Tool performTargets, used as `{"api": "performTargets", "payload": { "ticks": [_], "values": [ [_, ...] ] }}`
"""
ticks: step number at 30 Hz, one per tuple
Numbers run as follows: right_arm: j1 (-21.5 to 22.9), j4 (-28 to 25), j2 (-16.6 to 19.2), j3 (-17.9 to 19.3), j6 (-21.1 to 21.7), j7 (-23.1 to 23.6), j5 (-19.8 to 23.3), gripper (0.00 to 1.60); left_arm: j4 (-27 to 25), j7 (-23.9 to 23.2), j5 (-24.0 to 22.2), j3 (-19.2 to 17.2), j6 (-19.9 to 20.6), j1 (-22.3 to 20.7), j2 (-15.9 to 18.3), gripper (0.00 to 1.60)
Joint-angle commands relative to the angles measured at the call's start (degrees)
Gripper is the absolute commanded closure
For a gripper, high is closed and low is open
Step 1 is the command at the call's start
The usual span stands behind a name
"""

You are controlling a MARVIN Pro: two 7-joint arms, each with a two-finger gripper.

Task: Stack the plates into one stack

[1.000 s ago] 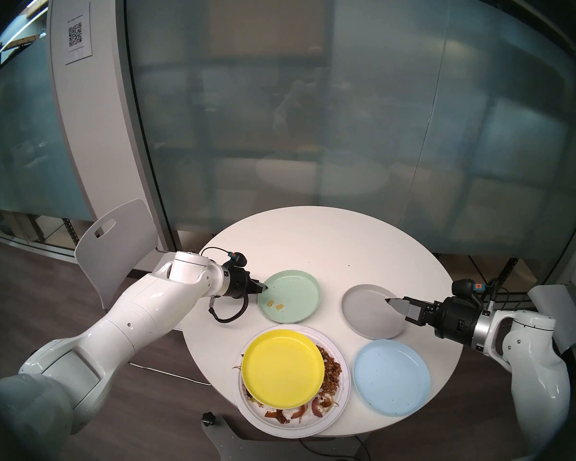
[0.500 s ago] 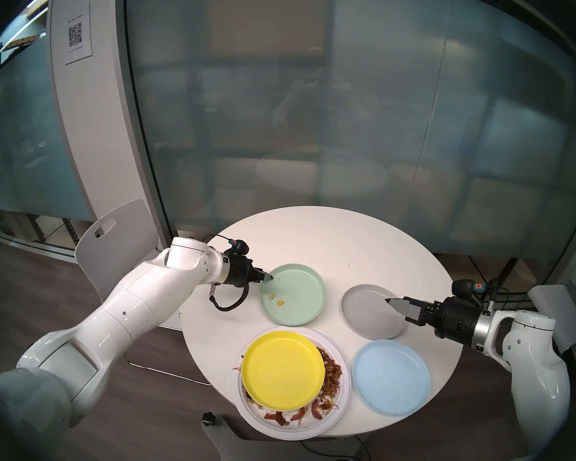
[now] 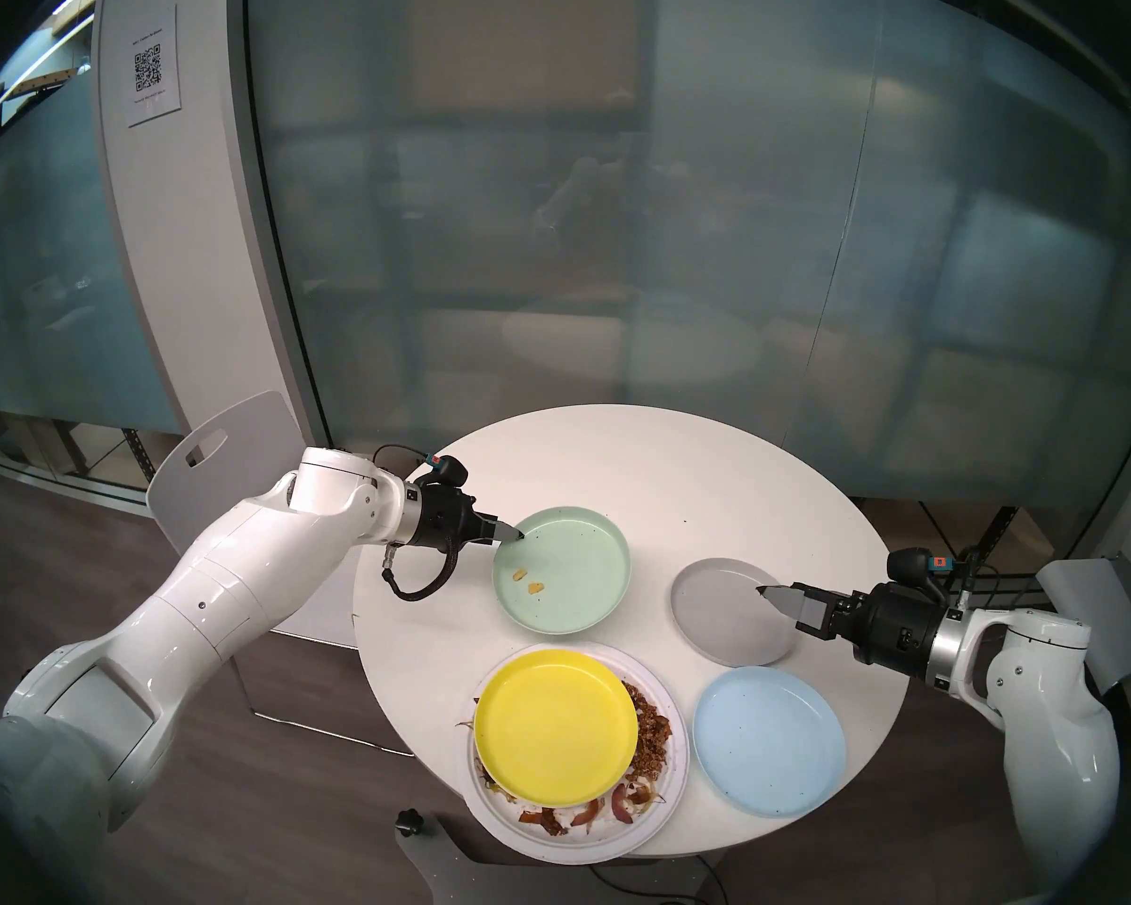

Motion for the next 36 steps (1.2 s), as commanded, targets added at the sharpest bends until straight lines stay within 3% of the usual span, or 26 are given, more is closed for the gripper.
{"api": "performTargets", "payload": {
  "ticks": [1,8,15,36],
  "values": [
    [0.1,-0.8,0.1,0.0,0.0,0.1,0.0,0.00,-6.7,-4.8,-0.6,0.0,-1.2,3.8,5.8,1.60],
    [0.1,-0.8,0.1,0.0,0.0,0.1,0.0,0.00,-12.2,-4.8,0.4,0.0,-3.4,8.5,9.5,1.60],
    [0.1,-0.8,0.1,0.0,0.0,0.0,0.0,0.00,-17.0,-1.8,0.1,-1.3,-5.4,12.8,11.5,1.60],
    [0.1,-0.9,0.1,0.0,0.0,0.0,0.0,0.00,-21.2,-0.3,0.7,-0.1,-6.8,15.7,13.3,1.60]
  ]
}}
